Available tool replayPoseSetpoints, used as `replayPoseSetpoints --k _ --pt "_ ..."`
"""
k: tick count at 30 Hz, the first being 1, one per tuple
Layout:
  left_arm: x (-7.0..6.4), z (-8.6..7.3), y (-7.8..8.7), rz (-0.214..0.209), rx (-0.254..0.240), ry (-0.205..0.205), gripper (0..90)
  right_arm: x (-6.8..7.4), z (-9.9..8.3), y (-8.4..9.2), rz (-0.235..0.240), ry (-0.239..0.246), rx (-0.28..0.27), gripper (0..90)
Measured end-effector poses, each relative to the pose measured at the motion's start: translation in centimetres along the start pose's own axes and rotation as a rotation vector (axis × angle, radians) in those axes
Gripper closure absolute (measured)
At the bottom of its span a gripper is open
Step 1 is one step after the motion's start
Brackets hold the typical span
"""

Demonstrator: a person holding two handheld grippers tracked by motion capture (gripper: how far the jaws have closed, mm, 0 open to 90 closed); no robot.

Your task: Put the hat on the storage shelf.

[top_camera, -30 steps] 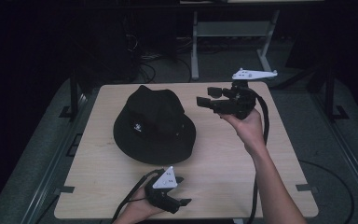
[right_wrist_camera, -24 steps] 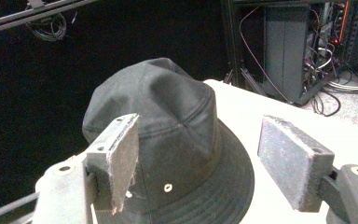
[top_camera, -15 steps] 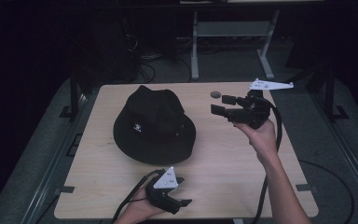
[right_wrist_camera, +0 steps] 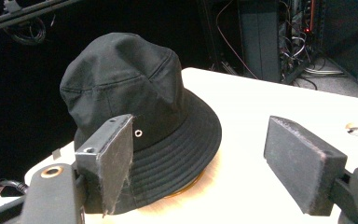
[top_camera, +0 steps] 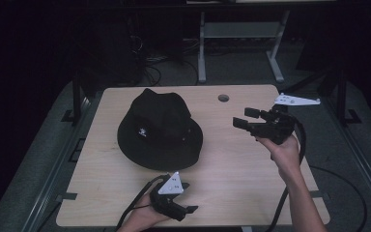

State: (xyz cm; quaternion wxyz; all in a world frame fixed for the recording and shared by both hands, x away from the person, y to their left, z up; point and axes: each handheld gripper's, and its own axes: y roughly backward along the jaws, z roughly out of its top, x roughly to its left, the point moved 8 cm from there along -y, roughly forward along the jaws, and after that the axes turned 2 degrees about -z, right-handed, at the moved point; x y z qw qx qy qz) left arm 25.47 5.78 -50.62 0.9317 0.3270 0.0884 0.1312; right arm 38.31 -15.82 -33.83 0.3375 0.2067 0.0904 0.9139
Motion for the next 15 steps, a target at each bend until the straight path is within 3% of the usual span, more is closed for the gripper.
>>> replayPoseSetpoints --k 6,15 --pt "0.0 0.0 0.1 0.001 0.001 0.006 22.1 -0.4 -1.0 0.8 0.008 -0.037 -0.003 21.3" --pt "0.2 0.1 0.2 0.007 -0.010 0.012 21.3 -0.9 -2.5 1.8 -0.018 -0.044 0.000 18.7"
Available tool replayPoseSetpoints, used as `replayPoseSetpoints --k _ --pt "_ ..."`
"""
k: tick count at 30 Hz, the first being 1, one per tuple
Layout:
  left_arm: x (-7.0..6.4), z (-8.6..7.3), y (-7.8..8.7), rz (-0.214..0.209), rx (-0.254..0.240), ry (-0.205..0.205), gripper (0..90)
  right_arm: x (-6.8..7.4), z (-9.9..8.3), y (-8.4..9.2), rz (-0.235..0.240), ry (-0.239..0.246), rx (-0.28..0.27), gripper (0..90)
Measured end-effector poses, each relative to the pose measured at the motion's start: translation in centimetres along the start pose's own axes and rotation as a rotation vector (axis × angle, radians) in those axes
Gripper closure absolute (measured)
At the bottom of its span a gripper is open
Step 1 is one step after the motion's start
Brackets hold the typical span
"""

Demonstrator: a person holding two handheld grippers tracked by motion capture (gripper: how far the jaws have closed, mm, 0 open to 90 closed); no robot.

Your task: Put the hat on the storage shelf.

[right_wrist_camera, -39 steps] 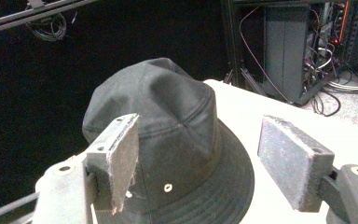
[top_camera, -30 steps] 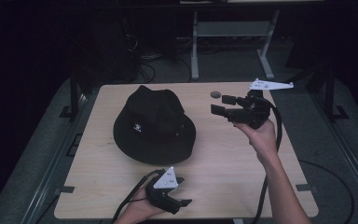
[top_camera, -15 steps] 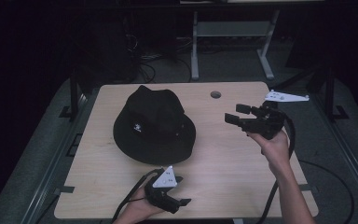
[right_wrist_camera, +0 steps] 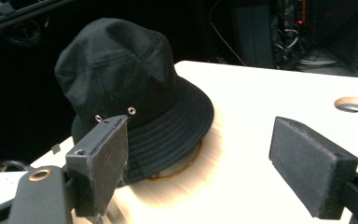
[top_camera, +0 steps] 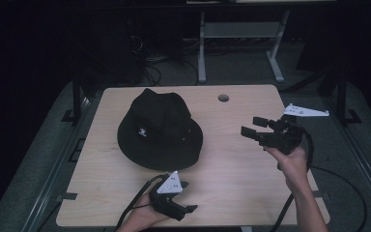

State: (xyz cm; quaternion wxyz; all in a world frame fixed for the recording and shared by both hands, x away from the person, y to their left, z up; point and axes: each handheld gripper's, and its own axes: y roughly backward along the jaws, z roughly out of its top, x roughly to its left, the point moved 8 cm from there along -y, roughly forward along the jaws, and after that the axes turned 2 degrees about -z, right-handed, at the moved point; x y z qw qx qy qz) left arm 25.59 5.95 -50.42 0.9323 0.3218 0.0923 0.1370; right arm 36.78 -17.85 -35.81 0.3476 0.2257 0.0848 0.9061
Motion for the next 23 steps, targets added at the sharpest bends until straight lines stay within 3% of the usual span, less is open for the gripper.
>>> replayPoseSetpoints --k 15,23 --pt "0.3 0.1 0.2 0.014 -0.013 0.008 21.2 -2.3 -5.0 4.1 -0.067 -0.059 -0.007 18.6" --pt "0.1 0.1 0.2 0.015 -0.012 0.013 21.2 -2.8 -7.6 5.7 -0.088 -0.075 -0.009 18.6"
